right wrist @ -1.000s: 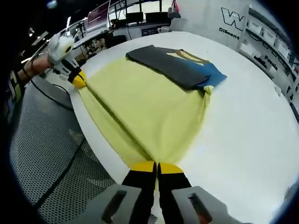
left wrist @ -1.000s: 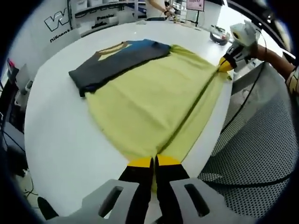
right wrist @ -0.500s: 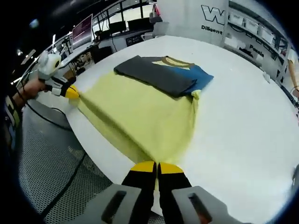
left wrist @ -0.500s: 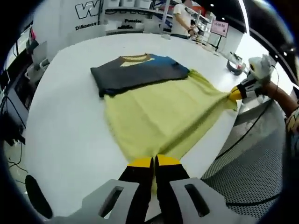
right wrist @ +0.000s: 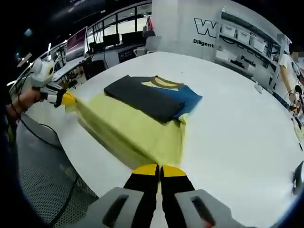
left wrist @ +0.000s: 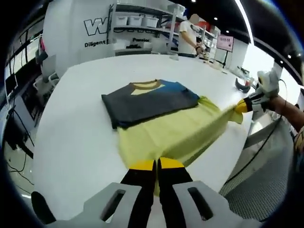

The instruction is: Fold the garment on the visible template until the final outline fits inside the template.

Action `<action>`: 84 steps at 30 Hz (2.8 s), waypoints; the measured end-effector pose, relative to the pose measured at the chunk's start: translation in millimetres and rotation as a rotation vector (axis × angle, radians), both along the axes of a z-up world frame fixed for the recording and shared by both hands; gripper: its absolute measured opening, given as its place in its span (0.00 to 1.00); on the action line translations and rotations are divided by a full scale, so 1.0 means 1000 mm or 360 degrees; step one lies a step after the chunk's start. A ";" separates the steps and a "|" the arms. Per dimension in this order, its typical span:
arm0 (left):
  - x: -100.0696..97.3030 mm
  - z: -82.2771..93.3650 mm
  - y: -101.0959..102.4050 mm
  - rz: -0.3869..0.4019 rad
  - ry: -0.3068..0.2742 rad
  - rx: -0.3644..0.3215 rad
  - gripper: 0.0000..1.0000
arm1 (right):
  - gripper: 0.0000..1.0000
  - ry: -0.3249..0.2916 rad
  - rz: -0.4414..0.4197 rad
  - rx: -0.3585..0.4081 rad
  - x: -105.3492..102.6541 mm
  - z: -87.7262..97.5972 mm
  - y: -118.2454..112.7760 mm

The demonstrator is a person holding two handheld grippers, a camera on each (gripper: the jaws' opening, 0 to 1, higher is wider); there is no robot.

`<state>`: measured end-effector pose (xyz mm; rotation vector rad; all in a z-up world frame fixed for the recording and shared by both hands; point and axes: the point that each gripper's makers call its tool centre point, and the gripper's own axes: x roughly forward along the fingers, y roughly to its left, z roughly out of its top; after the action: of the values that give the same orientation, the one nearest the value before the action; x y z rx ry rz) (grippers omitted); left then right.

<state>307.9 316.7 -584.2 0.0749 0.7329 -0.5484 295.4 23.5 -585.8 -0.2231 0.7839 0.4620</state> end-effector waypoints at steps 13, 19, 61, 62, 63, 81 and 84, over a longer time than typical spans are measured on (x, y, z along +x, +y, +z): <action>0.025 0.017 0.003 0.0061 -0.0073 -0.0043 0.00 | 0.00 -0.0155 -0.0150 0.0144 0.033 0.020 0.002; 0.049 0.033 0.003 0.0108 -0.0137 -0.0108 0.00 | 0.00 -0.0209 -0.0200 0.0168 0.057 0.029 0.002; 0.173 0.051 0.000 0.0054 -0.0456 0.0175 0.00 | 0.00 -0.0411 -0.0280 0.0073 0.178 0.031 0.003; 0.177 0.050 0.000 0.0050 -0.0452 0.0181 0.00 | 0.00 -0.0413 -0.0268 0.0057 0.182 0.030 0.003; 0.180 0.049 0.000 0.0048 -0.0449 0.0187 0.00 | 0.00 -0.0412 -0.0259 0.0049 0.185 0.029 0.004; 0.225 -0.006 0.004 -0.0003 -0.0254 0.0315 0.00 | 0.00 -0.0304 -0.0232 -0.0031 0.228 -0.005 0.005; 0.233 -0.027 0.003 0.0022 -0.0152 0.0350 0.00 | 0.00 -0.0210 -0.0128 -0.0161 0.242 -0.036 0.004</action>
<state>541.2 320.0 -610.8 0.2983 0.6981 -0.4463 537.4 27.1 -621.8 -0.3118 0.6851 0.3286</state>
